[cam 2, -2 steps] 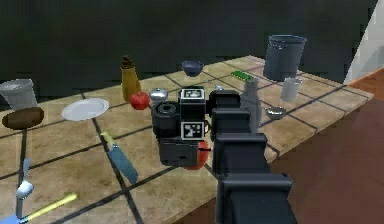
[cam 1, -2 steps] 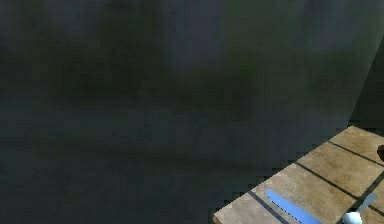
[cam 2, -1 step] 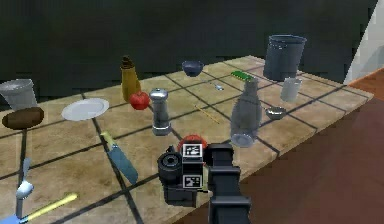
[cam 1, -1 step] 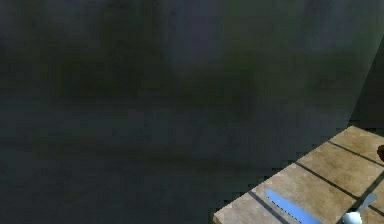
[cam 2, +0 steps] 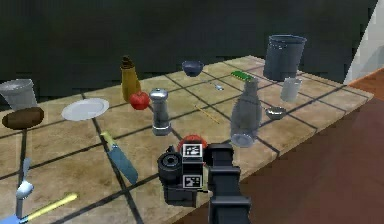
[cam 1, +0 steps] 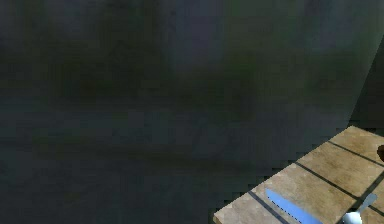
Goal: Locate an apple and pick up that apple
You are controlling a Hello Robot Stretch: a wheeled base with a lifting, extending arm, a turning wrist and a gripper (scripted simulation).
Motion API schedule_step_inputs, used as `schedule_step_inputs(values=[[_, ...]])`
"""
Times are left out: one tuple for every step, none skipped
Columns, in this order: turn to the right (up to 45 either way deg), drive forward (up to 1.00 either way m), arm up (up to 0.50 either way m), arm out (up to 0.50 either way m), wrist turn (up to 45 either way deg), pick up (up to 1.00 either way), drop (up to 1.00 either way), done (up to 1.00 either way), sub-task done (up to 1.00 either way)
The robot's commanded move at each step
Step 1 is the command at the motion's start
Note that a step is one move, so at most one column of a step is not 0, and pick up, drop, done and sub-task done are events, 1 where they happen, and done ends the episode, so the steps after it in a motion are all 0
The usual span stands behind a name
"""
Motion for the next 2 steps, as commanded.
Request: schedule_step_inputs(values=[[0.0, 0.00, 0.10, 0.00, 0.0, 0.00, 0.00, 0.00, 0.00], [0.0, 0.00, 0.00, 0.00, 0.0, 0.00, 0.00, 1.00, 0.00]])
